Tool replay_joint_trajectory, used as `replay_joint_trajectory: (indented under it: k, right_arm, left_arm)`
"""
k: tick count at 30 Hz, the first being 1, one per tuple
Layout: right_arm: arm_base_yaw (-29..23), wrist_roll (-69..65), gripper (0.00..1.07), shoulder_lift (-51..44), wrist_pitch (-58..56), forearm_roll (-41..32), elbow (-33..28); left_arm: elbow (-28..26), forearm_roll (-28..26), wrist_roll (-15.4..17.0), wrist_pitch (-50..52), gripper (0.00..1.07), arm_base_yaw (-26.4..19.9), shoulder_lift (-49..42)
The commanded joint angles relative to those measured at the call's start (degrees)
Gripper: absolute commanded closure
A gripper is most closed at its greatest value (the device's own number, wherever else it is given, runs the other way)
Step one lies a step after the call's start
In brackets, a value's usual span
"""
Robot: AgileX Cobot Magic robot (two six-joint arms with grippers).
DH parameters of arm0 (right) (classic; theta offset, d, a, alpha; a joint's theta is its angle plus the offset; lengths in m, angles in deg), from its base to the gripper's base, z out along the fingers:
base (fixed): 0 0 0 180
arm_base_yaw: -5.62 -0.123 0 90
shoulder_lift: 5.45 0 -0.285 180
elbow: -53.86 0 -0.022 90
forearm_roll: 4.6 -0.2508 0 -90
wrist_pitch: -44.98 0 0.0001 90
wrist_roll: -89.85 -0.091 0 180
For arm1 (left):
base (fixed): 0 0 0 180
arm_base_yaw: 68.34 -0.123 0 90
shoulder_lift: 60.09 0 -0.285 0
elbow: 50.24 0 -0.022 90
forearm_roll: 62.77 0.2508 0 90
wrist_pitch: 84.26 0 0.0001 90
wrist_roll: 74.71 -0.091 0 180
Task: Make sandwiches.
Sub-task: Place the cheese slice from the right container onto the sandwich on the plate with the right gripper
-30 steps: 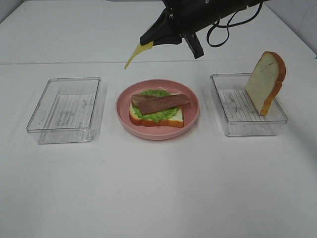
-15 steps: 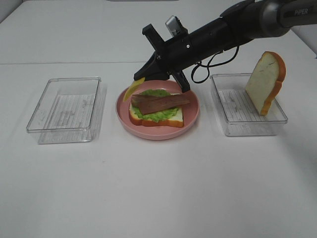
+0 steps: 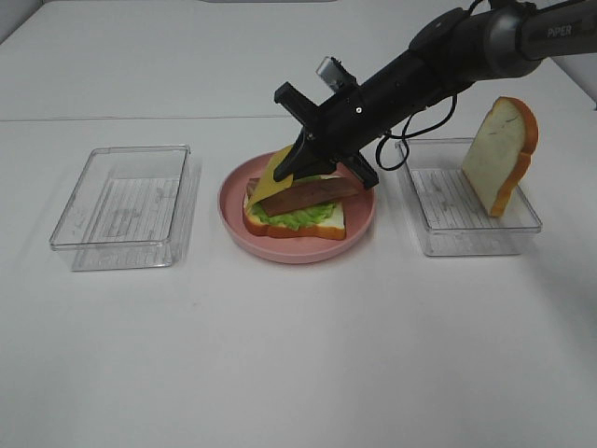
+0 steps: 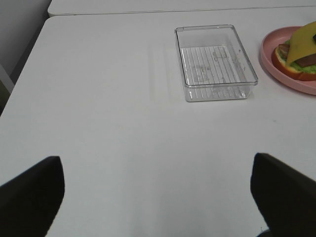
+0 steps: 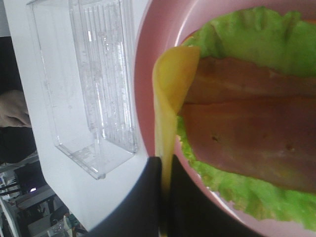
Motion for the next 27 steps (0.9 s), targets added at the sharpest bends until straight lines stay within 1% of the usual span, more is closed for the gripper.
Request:
replay_joint_trajectory:
  k: [1,8,10,11,13,19,20,21,23,24,25,26,27]
  right_arm:
    - [0.1,-1.2,1.07,0.2,-0.2,2.3,-0.2]
    - [0.1,-3.6,1.07,-0.6,-0.2,5.8,-0.2]
    - [0.1,-5.0,1.07,-1.3,0.2,8.8,-0.2]
    - [0.1,-5.0,1.07,-1.3,0.2,8.8,-0.2]
    - [0.1,-7.3,1.07,-1.5,0.3,12.3,-0.2]
    - [0.1,-8.2,1.07,-1.5,0.2,13.3,-0.2]
    - [0.1,-8.2,1.03,-1.6,0.3,13.5,-0.2]
    - [0.1,-8.2,1.03,-1.6,0.3,13.5,-0.2]
    - [0.1,-8.3,0.85,-1.9,0.3,13.6,-0.2]
    - [0.1,-8.3,0.85,-1.9,0.3,13.6,-0.2]
    - [0.1,-8.5,0.65,-2.3,0.3,13.7,-0.2]
    - [0.1,-8.4,0.42,-2.9,0.2,13.8,-0.1]
    - [0.1,-8.4,0.42,-2.9,0.2,13.8,-0.1]
  left_arm:
    - [0.2,-0.3,0.3,0.2,0.12,0.1,-1.1]
    - [0.2,-0.3,0.3,0.2,0.12,0.1,-1.1]
    - [0.2,-0.3,0.3,0.2,0.12,0.1,-1.1]
    - [0.2,-0.3,0.3,0.2,0.12,0.1,-1.1]
    - [0.2,-0.3,0.3,0.2,0.12,0.1,-1.1]
    - [0.2,-0.3,0.3,0.2,0.12,0.1,-1.1]
    - [0.2,-0.3,0.3,0.2,0.12,0.1,-1.1]
    - [0.2,-0.3,0.3,0.2,0.12,0.1,-1.1]
    - [0.2,-0.3,0.3,0.2,0.12,0.1,-1.1]
    - [0.2,-0.3,0.3,0.2,0.12,0.1,-1.1]
    - [0.2,-0.3,0.3,0.2,0.12,0.1,-1.1]
    - [0.2,-0.3,0.3,0.2,0.12,0.1,-1.1]
    - [0.2,-0.3,0.3,0.2,0.12,0.1,-1.1]
